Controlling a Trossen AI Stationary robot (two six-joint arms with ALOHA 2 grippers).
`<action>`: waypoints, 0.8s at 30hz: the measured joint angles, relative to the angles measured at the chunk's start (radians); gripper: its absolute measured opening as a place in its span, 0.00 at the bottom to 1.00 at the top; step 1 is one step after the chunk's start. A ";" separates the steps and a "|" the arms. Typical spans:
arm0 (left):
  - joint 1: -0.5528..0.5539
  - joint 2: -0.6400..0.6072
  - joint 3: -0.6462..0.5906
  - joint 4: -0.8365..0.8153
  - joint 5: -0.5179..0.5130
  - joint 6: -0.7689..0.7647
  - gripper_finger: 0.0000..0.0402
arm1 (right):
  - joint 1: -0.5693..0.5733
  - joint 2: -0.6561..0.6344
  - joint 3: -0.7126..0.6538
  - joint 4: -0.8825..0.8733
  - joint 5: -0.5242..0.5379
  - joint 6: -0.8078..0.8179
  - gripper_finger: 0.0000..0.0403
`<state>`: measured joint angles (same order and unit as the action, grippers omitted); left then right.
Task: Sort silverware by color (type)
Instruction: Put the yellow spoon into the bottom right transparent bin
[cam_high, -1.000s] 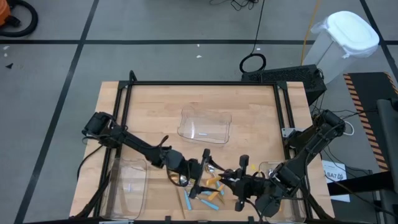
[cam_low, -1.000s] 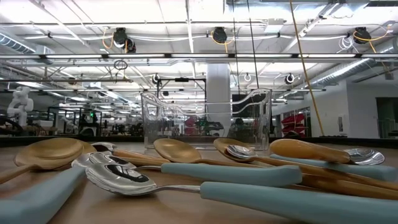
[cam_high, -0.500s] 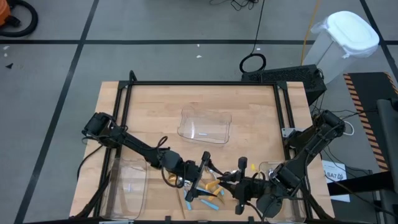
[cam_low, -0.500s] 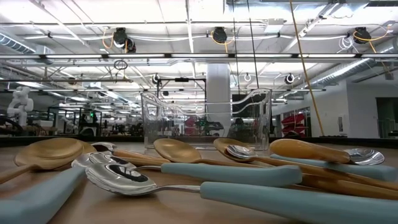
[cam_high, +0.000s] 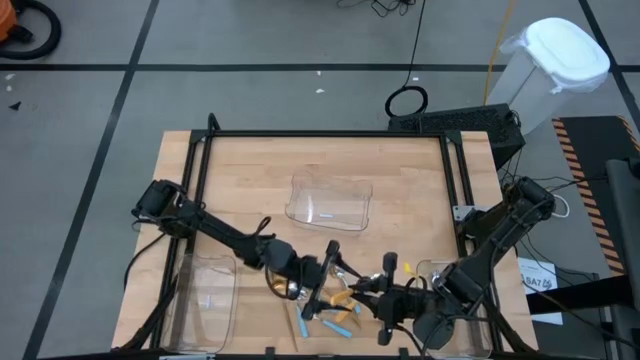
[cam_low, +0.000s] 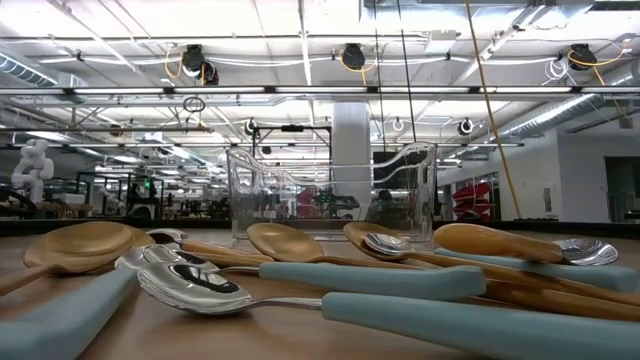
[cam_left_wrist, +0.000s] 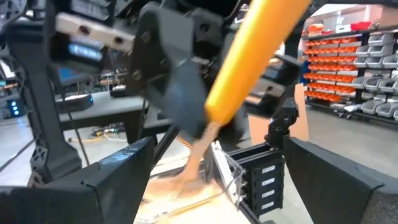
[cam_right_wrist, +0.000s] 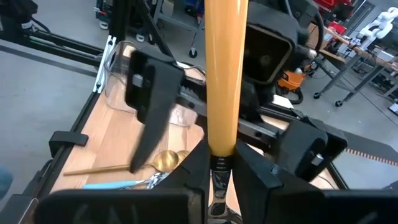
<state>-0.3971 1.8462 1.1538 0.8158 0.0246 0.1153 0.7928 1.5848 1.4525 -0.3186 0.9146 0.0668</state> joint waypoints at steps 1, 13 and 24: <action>0.002 0.000 0.000 -0.002 0.000 -0.005 0.89 | 0.001 0.000 0.000 0.000 0.000 0.000 0.11; -0.008 0.018 0.000 0.038 -0.049 -0.031 0.89 | -0.006 0.000 0.000 0.000 0.006 -0.008 0.11; -0.025 0.071 -0.001 0.174 -0.137 -0.009 0.89 | -0.008 0.000 0.000 -0.001 0.028 -0.004 0.11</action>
<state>-0.4221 1.9167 1.1530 0.9900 -0.1120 0.1067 0.7849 1.5848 1.4525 -0.3197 0.9429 0.0631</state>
